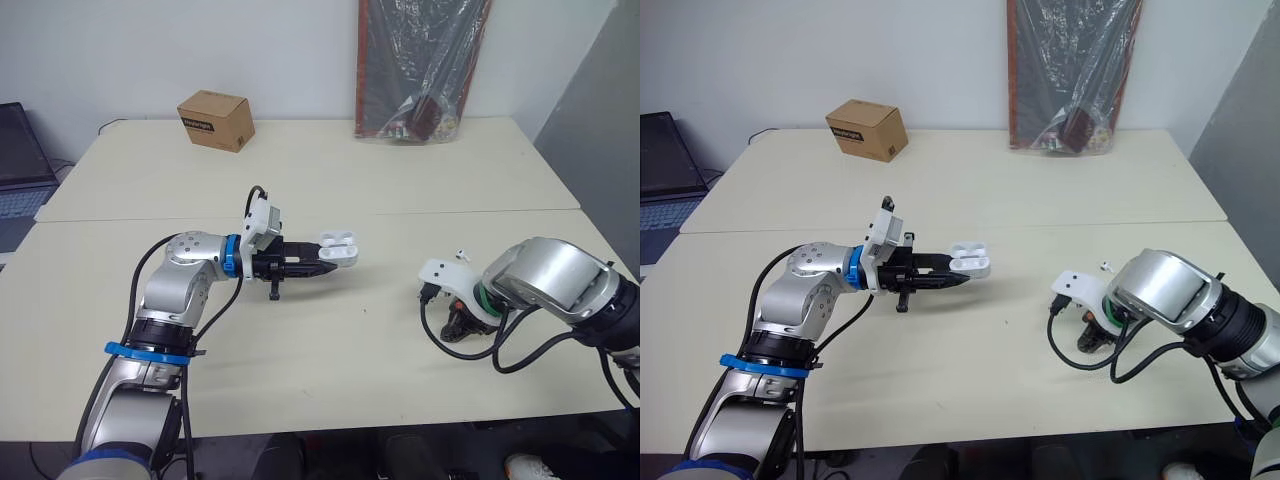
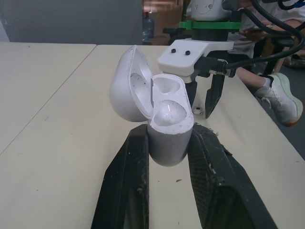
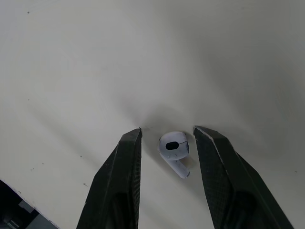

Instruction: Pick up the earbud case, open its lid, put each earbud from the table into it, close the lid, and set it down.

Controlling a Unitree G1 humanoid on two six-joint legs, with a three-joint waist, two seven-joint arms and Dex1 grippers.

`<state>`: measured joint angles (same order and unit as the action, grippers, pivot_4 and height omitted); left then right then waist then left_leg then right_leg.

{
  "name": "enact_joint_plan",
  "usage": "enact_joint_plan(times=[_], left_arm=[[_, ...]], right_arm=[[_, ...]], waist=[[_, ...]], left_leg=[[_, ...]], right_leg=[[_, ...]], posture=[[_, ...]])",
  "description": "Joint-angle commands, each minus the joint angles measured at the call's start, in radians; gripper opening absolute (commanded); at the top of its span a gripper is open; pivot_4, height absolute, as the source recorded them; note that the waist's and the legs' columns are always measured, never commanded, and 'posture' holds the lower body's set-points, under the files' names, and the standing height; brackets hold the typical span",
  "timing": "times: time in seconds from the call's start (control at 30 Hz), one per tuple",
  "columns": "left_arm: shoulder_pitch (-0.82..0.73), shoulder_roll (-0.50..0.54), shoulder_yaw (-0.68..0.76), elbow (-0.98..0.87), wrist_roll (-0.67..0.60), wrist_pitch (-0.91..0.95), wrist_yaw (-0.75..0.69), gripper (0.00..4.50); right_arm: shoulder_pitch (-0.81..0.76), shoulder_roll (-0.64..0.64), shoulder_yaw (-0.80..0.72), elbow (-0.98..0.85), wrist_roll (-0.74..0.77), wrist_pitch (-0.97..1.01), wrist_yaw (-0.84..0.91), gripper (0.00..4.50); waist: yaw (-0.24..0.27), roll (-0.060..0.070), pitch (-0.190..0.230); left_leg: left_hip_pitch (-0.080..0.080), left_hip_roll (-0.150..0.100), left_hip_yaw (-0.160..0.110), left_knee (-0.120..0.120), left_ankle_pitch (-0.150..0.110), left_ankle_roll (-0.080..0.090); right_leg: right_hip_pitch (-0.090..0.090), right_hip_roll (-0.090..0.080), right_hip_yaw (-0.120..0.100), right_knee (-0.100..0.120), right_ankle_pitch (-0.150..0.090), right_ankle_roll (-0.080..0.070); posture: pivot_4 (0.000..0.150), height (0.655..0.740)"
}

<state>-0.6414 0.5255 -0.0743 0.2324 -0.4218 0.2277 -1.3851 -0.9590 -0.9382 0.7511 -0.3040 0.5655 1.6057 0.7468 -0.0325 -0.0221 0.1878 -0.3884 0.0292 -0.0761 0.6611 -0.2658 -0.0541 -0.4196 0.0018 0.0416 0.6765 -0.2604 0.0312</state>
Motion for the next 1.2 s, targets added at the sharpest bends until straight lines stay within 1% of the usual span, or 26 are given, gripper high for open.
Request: enact_joint_plan(times=[0.03,0.6,0.8,0.9,0.97,1.0,1.2], left_arm=[[-0.008,0.002,0.016,-0.034,-0.012,-0.009,0.003,0.78],[-0.004,0.001,0.015,-0.041,-0.015,-0.006,0.004,0.78],[-0.005,-0.001,0.014,-0.042,-0.015,-0.005,0.005,0.78],[-0.002,-0.001,0.015,-0.047,-0.016,-0.002,0.007,0.78],[-0.001,0.000,0.014,-0.049,-0.016,-0.002,0.008,0.78],[0.000,0.000,0.014,-0.049,-0.015,-0.001,0.008,0.78],[0.007,0.001,0.015,-0.062,-0.017,0.006,0.011,0.78]], right_arm=[[0.003,-0.018,0.015,-0.019,0.035,0.009,-0.010,1.75],[0.008,-0.046,0.028,-0.046,0.067,0.009,-0.038,1.75],[0.008,-0.036,0.025,-0.042,0.069,0.009,-0.045,1.75],[0.009,-0.034,0.024,-0.045,0.066,0.009,-0.051,1.17],[0.008,-0.032,0.024,-0.044,0.065,0.009,-0.054,0.51],[0.007,-0.031,0.025,-0.042,0.065,0.009,-0.055,0.38],[0.010,-0.032,0.027,-0.043,0.071,0.009,-0.056,0.38]], waist=[[0.000,0.000,0.000],[0.000,0.000,0.000],[0.000,0.000,0.000],[0.000,0.000,0.000],[0.000,0.000,0.000],[0.000,0.000,0.000],[0.000,0.000,0.000]], left_leg=[[-0.001,0.000,0.000,0.000,0.000,0.000],[-0.003,0.000,0.000,0.000,0.000,0.000],[-0.003,0.000,0.000,0.000,0.000,0.000],[-0.003,0.000,0.000,0.000,0.000,0.000],[-0.003,0.000,0.000,0.000,0.000,0.000],[-0.003,0.000,0.000,0.000,0.000,0.000],[-0.003,0.000,0.000,0.000,0.000,0.000]], right_leg=[[-0.001,0.000,0.000,0.000,0.000,0.000],[-0.002,0.000,0.000,-0.001,0.000,0.000],[-0.002,0.000,0.000,-0.001,0.000,0.000],[-0.002,0.000,0.000,0.000,0.000,0.000],[-0.002,0.000,0.000,0.000,0.000,0.000],[-0.002,0.000,0.000,0.000,0.000,0.000],[-0.002,0.000,0.000,0.000,0.000,0.000]], posture=[[0.150,0.7400],[0.150,0.7400],[0.150,0.7400],[0.150,0.7400],[0.150,0.7400],[0.150,0.7400],[0.150,0.7400]])
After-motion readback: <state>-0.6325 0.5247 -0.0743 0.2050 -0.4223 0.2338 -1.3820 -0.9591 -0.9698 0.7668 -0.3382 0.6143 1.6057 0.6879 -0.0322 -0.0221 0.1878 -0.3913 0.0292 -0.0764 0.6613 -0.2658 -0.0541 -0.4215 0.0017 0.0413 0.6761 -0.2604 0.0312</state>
